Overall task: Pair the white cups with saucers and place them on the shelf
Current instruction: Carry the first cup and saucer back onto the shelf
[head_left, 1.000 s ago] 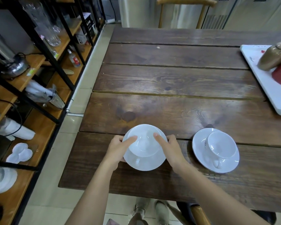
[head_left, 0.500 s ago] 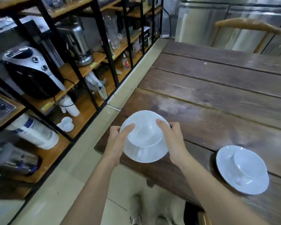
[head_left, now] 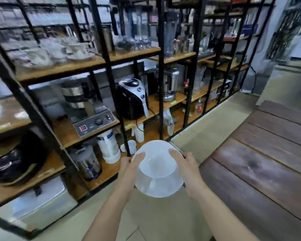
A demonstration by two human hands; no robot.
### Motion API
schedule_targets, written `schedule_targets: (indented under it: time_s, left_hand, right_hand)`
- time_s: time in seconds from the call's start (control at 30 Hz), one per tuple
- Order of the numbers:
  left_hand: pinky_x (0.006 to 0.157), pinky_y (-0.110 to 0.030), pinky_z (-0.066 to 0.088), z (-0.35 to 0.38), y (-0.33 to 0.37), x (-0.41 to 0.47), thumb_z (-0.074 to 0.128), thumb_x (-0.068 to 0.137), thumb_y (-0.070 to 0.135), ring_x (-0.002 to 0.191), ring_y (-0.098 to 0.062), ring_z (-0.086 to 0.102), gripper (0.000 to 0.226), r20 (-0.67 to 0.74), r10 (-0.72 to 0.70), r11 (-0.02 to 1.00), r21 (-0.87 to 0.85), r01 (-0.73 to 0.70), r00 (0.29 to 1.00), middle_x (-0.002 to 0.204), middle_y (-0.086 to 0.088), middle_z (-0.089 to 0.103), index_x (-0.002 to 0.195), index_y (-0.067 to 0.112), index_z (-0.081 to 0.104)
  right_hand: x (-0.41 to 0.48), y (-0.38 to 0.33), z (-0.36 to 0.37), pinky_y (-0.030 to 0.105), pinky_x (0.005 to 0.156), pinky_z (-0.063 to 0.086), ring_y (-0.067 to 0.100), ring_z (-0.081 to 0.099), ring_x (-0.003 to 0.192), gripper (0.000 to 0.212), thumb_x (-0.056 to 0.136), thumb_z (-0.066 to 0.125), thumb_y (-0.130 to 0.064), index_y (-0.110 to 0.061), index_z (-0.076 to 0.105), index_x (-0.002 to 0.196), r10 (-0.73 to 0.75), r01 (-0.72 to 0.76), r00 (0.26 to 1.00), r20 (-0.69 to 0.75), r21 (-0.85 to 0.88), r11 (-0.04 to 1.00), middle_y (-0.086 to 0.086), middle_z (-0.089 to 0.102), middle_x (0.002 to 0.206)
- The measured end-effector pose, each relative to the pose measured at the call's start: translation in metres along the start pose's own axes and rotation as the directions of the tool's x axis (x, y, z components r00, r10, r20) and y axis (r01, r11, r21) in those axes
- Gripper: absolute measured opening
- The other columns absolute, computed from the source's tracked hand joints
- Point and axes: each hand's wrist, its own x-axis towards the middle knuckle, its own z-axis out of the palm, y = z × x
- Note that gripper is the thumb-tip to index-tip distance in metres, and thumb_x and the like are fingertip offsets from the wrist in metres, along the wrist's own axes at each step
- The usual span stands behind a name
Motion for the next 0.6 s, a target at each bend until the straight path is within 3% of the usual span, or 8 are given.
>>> schedule_targets:
  time_s: [0.07, 0.17, 0.27, 0.33, 0.43, 0.6]
  left_hand:
    - [0.072, -0.036, 0.047, -0.042, 0.007, 0.007, 0.059, 0.083, 0.052, 0.099, -0.023, 0.053, 0.056, -0.077, 0.040, 0.998, -0.036, -0.042, 0.996, 0.111, -0.003, 0.053, 0.121, 0.015, 0.042]
    - [0.066, -0.033, 0.046, -0.103, 0.015, 0.011, 0.057, 0.087, 0.048, 0.091, -0.019, 0.055, 0.057, -0.178, 0.055, 0.995, -0.076, -0.070, 0.983, 0.104, -0.001, 0.052, 0.126, 0.010, 0.040]
    - [0.057, -0.029, 0.043, -0.164, 0.020, 0.017, 0.057, 0.087, 0.047, 0.087, -0.017, 0.055, 0.061, -0.295, 0.048, 0.994, -0.075, -0.073, 0.954, 0.110, -0.005, 0.053, 0.130, 0.010, 0.037]
    - [0.056, -0.028, 0.041, -0.203, 0.022, 0.022, 0.057, 0.087, 0.045, 0.080, -0.012, 0.053, 0.052, -0.371, 0.051, 0.995, -0.060, -0.079, 0.927, 0.100, 0.000, 0.053, 0.124, 0.011, 0.041]
    - [0.062, -0.032, 0.046, -0.252, 0.025, 0.031, 0.059, 0.085, 0.046, 0.084, -0.014, 0.057, 0.050, -0.453, 0.033, 0.996, -0.062, -0.068, 0.891, 0.097, 0.004, 0.053, 0.119, 0.011, 0.045]
    - [0.057, -0.030, 0.050, -0.326, 0.028, 0.065, 0.063, 0.075, 0.057, 0.095, -0.025, 0.063, 0.064, -0.534, 0.003, 0.989, -0.121, -0.080, 0.845, 0.112, -0.008, 0.062, 0.120, 0.014, 0.047]
  right_hand:
    - [0.003, -0.004, 0.047, 0.027, 0.056, 0.036, 0.010, 0.049, 0.077, 0.046, 0.088, 0.058, -0.039, -0.009, 0.045, 0.121, -0.013, 0.014, 0.998, 0.059, -0.023, 1.000, 0.001, 0.052, 0.096]
    - [0.003, -0.008, 0.115, 0.027, 0.055, 0.035, 0.010, 0.048, 0.076, 0.041, 0.088, 0.058, -0.039, -0.012, 0.046, 0.116, -0.023, 0.032, 0.987, 0.157, -0.054, 0.998, 0.002, 0.053, 0.096]
    - [-0.001, -0.008, 0.180, 0.029, 0.062, 0.039, 0.020, 0.054, 0.092, 0.051, 0.088, 0.058, -0.040, -0.012, 0.042, 0.128, -0.020, 0.040, 0.966, 0.259, -0.074, 0.996, 0.003, 0.055, 0.107]
    - [-0.004, -0.007, 0.222, 0.032, 0.068, 0.041, 0.024, 0.053, 0.100, 0.056, 0.087, 0.059, -0.041, -0.012, 0.042, 0.132, 0.005, 0.025, 0.944, 0.330, -0.087, 0.996, 0.005, 0.055, 0.113]
    - [-0.006, -0.007, 0.277, 0.031, 0.067, 0.040, 0.017, 0.052, 0.090, 0.050, 0.088, 0.057, -0.042, -0.015, 0.043, 0.128, 0.026, 0.034, 0.903, 0.429, -0.132, 0.991, -0.001, 0.052, 0.100]
    - [0.004, -0.018, 0.363, 0.026, 0.058, 0.034, 0.007, 0.044, 0.076, 0.024, 0.092, 0.053, -0.036, -0.020, 0.043, 0.107, 0.021, 0.095, 0.832, 0.554, -0.180, 0.979, -0.006, 0.046, 0.087]
